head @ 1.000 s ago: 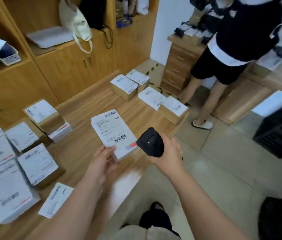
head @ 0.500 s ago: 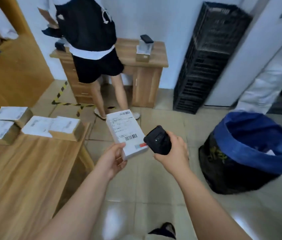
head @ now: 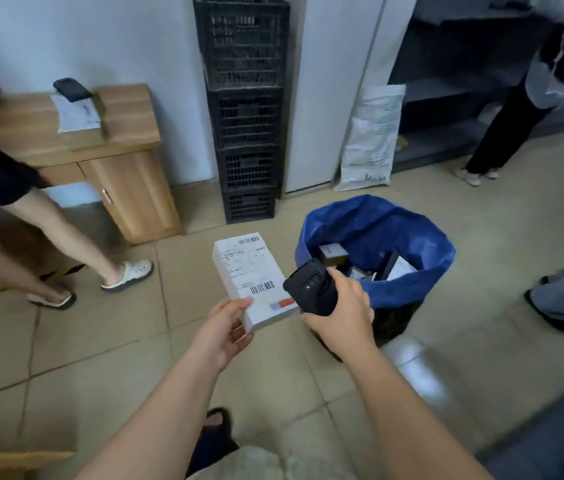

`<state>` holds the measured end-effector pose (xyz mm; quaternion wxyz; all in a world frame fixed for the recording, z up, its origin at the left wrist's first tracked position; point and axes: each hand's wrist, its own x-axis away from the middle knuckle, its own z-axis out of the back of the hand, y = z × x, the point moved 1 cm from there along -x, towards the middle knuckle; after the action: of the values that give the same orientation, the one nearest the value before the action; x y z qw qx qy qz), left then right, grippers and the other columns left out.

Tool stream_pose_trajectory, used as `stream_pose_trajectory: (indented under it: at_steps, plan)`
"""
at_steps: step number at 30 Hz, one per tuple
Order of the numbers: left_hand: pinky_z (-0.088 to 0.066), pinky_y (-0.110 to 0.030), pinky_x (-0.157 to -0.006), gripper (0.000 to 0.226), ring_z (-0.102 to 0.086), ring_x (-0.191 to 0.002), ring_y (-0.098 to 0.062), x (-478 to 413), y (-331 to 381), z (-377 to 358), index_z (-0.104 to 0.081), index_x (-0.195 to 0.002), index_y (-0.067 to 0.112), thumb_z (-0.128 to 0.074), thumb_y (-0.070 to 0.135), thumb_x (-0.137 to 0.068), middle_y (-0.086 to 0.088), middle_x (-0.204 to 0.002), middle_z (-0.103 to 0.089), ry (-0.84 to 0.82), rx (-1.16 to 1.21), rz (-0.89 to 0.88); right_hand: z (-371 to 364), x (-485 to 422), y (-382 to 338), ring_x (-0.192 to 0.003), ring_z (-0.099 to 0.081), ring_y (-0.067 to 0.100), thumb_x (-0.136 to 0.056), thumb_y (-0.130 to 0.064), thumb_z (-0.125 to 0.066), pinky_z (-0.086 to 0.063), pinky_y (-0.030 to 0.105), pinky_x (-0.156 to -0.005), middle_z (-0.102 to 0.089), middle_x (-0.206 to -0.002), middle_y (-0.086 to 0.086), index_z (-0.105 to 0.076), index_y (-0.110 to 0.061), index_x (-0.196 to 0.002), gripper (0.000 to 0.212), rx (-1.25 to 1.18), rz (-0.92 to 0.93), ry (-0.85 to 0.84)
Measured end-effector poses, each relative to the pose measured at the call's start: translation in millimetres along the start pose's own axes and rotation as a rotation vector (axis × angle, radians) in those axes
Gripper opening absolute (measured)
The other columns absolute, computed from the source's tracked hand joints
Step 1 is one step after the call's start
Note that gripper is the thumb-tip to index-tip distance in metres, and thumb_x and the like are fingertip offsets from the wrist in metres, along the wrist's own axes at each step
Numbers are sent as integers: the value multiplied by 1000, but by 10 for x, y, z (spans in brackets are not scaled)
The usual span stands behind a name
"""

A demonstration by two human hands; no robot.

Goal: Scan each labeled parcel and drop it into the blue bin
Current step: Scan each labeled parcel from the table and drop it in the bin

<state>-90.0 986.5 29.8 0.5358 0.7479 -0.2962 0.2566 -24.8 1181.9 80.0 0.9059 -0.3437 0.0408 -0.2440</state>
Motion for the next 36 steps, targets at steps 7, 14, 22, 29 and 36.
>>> stream_pose_trajectory:
  at_steps: [7, 14, 22, 29, 36]
  plan:
    - [-51, -29, -62, 46, -63, -73, -17, -1157, 424, -1006, -54, -128, 23, -73, 23, -86, -4, -92, -70, -74, -232, 69, 132, -1138, 537, -131, -39, 24, -69, -39, -83, -38, 49, -107, -43, -144, -4, -35, -34, -147, 91, -23, -229, 113]
    - [-48, -29, -71, 23, -62, -79, -17, -2343, 1016, -1980, -62, -110, 26, -69, 19, -89, 0, -95, -70, -217, -499, 146, 244, -2317, 833, -135, -37, 24, -72, -38, -83, -36, 51, -109, -40, -147, -3, -34, -32, -149, 91, -90, -429, 239]
    - [-51, -35, -84, 25, -66, -91, -21, -3327, 1034, -2885, -63, -118, 27, -65, 19, -94, -2, -106, -74, -256, -731, 271, 364, -3062, 1348, -131, -43, 25, -65, -35, -88, -41, 51, -107, -45, -141, -2, -40, -31, -147, 95, -192, -674, 373]
    - [-54, -33, -72, 23, -70, -95, -24, -3894, 603, -3326, -67, -117, 20, -66, 17, -94, -4, -104, -75, -127, -877, 385, 198, -3665, 2084, -133, -42, 25, -66, -38, -87, -40, 50, -107, -46, -142, -1, -39, -30, -147, 94, -234, -772, 218]
    - [-51, -30, -70, 29, -68, -96, -20, -4764, 38, -3617, -65, -125, 19, -65, 15, -96, -2, -110, -73, -99, -968, 391, -316, -4367, 2809, -135, -36, 25, -72, -32, -85, -36, 46, -111, -41, -146, 0, -35, -28, -149, 92, -361, -899, 96]
